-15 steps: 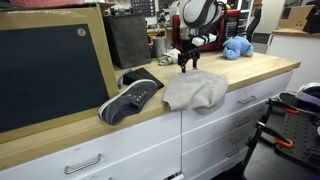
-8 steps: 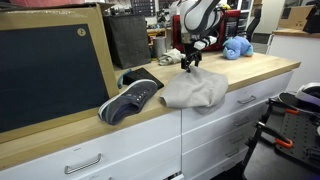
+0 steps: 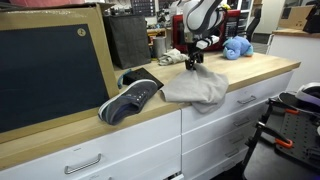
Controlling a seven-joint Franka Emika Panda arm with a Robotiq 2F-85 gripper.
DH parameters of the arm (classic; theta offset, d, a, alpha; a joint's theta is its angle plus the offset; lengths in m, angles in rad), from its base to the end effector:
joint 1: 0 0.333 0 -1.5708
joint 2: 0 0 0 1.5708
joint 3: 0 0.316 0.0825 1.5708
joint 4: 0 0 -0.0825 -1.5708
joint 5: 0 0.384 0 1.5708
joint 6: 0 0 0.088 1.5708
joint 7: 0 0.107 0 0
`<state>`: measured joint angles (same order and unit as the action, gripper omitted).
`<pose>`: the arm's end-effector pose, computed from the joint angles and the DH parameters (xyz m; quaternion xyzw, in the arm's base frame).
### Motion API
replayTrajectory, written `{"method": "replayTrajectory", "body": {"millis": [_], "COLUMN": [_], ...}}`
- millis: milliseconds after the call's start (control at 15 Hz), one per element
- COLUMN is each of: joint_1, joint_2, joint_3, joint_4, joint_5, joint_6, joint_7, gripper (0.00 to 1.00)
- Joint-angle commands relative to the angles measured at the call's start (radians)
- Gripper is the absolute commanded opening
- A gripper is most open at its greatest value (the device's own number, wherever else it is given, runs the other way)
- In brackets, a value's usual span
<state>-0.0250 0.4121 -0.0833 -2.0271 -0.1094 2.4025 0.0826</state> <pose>0.5939 -0.0643 0.2404 0.9971 -0.0510 -0.0189 0.0526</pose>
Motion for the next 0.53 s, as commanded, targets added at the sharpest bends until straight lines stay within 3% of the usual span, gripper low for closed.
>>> {"method": "replayTrajectory", "body": {"millis": [0, 467], "joint_1": [-0.005, -0.013], "joint_2": [-0.029, -0.068], "joint_3": [-0.023, -0.085], "joint_4": [0.015, 0.113], "joint_5": [-0.020, -0.097], "joint_6": [-0.013, -0.016], "joint_7": [0.010, 0.030], "gripper": [0.00, 0.00]}}
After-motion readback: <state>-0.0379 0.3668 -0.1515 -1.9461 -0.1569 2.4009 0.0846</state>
